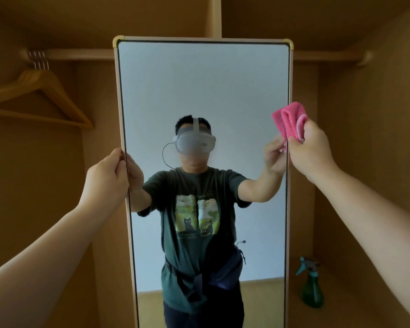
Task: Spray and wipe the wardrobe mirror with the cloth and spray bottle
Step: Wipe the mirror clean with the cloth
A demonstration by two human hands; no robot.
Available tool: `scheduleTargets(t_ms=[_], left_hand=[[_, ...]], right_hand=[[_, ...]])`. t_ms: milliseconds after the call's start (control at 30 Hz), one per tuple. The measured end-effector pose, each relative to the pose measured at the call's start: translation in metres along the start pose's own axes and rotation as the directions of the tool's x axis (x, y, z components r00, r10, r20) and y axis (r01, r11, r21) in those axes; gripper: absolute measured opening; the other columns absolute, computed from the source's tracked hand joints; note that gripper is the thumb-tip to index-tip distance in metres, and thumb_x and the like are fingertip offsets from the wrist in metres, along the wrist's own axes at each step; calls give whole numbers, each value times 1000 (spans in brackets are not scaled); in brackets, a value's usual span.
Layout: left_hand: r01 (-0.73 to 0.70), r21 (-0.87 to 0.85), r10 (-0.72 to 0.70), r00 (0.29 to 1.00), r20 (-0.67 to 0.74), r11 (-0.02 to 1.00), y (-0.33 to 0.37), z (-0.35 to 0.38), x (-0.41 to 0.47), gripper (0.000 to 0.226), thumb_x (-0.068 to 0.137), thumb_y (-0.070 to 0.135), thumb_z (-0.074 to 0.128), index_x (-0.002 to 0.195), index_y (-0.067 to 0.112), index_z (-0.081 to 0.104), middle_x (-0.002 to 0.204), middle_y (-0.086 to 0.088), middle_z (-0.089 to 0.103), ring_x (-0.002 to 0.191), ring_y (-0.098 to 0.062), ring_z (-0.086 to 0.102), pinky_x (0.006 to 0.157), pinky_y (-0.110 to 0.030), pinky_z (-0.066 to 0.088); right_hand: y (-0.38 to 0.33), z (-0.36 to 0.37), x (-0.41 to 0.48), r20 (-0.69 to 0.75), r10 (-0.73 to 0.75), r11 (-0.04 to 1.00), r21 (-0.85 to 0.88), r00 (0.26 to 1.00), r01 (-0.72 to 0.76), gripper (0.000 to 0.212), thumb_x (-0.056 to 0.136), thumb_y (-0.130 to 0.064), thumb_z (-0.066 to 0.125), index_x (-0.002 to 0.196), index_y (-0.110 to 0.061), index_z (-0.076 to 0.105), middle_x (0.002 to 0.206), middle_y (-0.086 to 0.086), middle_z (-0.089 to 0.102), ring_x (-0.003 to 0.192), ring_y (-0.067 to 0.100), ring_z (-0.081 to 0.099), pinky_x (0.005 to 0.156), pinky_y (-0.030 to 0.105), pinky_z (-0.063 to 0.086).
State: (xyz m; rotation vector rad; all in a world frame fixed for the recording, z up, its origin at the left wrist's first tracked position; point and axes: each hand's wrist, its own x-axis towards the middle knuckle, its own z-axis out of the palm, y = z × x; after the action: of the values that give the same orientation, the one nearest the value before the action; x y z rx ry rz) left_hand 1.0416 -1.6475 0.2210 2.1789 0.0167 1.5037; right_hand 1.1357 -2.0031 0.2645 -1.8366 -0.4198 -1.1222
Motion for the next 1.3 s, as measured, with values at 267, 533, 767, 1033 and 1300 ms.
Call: scheduleTargets(t_ms=[267, 533, 767, 1033, 1300], left_hand=[[-22, 15, 21, 999, 40, 1000, -24, 8, -16, 14, 101, 18, 40, 97, 16, 53, 75, 9, 57, 69, -9, 57, 56, -21, 43], [12, 5, -13, 996, 84, 1000, -36, 15, -35, 19, 102, 21, 39, 108, 13, 55, 75, 13, 55, 69, -6, 57, 59, -21, 47], [47, -45, -42, 993, 111, 998, -43, 16, -50, 25, 102, 22, 39, 117, 10, 56, 75, 21, 52, 67, 4, 52, 57, -14, 41], [90, -71, -77, 983, 168, 993, -51, 19, -71, 27, 102, 21, 40, 121, 12, 56, 76, 25, 51, 67, 3, 59, 52, -6, 41], [213, -150, -176, 957, 229, 966, -54, 24, -88, 23, 103, 24, 36, 92, 42, 47, 71, 31, 62, 66, 19, 57, 49, -1, 43]], right_hand=[[17, 3, -22, -1, -20, 999, -42, 1000, 20, 25, 97, -7, 49, 121, -8, 56, 103, 6, 61, 93, 19, 60, 69, 13, 44], [30, 7, -44, -8, -6, 998, -59, 1000, 5, 14, 93, -5, 52, 105, -6, 59, 89, 7, 63, 81, 18, 62, 65, 18, 47], [45, 12, -66, 0, -5, 998, -58, 1000, 5, 7, 94, -7, 55, 98, -5, 60, 86, 6, 62, 78, 12, 60, 62, 14, 43], [58, 17, -91, -2, 29, 999, -41, 1000, -29, 6, 94, -5, 54, 94, -1, 59, 83, 10, 62, 75, 7, 59, 59, 11, 43], [70, 22, -116, 2, 57, 997, -48, 998, -57, 13, 96, -7, 53, 90, 3, 58, 81, 16, 61, 75, 21, 60, 59, 20, 48]])
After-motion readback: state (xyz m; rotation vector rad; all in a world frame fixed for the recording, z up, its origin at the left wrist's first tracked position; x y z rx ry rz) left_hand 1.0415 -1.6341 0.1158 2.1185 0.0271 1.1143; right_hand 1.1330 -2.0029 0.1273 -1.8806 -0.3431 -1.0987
